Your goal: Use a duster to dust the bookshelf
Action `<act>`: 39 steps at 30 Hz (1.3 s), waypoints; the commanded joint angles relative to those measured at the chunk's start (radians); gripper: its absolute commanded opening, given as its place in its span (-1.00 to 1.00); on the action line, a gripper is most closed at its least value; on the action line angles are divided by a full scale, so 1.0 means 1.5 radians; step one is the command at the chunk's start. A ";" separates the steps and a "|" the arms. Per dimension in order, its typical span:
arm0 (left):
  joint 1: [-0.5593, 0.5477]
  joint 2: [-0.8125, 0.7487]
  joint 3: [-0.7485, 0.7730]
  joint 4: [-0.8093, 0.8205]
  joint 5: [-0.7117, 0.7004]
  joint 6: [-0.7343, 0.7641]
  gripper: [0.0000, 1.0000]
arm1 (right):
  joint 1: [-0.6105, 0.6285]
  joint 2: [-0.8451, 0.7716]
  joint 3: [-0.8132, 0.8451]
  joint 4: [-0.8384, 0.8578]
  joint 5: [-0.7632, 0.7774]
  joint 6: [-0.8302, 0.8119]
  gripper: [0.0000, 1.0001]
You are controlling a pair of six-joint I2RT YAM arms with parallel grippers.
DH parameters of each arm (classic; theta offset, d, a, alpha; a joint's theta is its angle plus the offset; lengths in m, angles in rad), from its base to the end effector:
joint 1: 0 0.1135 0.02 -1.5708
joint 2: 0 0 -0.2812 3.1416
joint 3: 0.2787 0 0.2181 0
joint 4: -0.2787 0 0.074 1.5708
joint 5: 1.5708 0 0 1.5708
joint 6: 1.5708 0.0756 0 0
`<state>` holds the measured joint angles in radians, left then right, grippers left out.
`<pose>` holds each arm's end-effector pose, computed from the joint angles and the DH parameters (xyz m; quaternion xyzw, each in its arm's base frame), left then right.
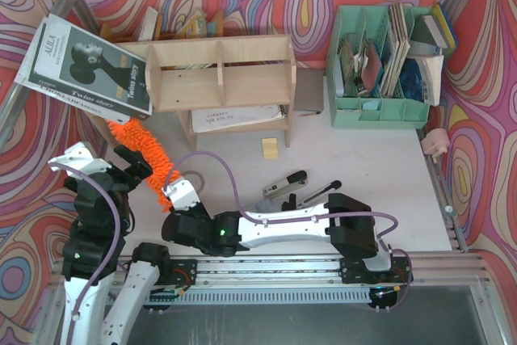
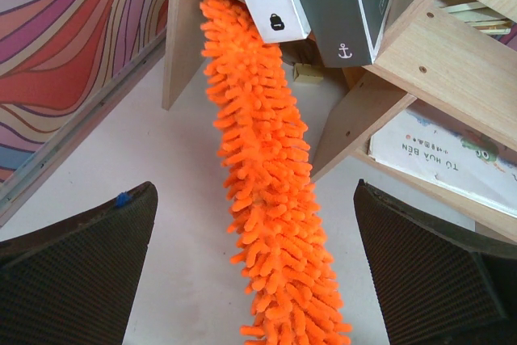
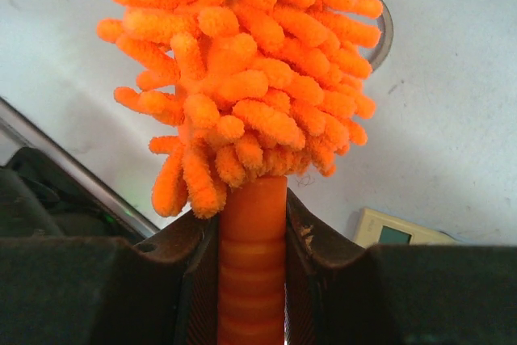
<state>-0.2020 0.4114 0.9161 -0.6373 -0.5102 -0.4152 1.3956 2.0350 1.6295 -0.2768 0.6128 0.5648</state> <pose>0.0618 0.0250 0.3614 -0.2427 0.7062 -0.0127 0.6649 0.1243 0.4529 0.2517 -0.2288 0.8400 0.1887 0.4544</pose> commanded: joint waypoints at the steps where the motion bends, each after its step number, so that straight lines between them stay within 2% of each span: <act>1: 0.005 -0.003 -0.008 0.006 -0.009 -0.003 0.97 | 0.007 -0.026 0.000 0.062 0.035 -0.027 -1.00; 15: 0.005 -0.006 -0.008 0.004 -0.013 -0.004 0.97 | 0.006 0.049 0.060 -0.026 -0.047 -0.068 -1.00; 22: 0.005 -0.006 -0.008 0.004 -0.013 -0.004 0.97 | 0.004 0.051 0.050 -0.066 -0.041 -0.054 -1.00; 30: 0.005 -0.007 -0.008 0.004 -0.013 -0.004 0.97 | -0.006 0.079 0.094 -0.125 -0.038 -0.031 -1.00; 35: 0.005 -0.007 -0.008 0.003 -0.013 -0.005 0.97 | -0.003 0.021 0.043 -0.069 -0.024 -0.039 -1.00; 39: 0.005 -0.006 -0.008 0.006 -0.013 -0.004 0.97 | 0.000 -0.072 -0.049 0.053 -0.002 -0.058 -1.00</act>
<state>-0.2020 0.4114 0.9161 -0.6373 -0.5179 -0.4152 1.3891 2.0933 1.6341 -0.3885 0.5449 0.5117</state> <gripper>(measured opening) 0.985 0.330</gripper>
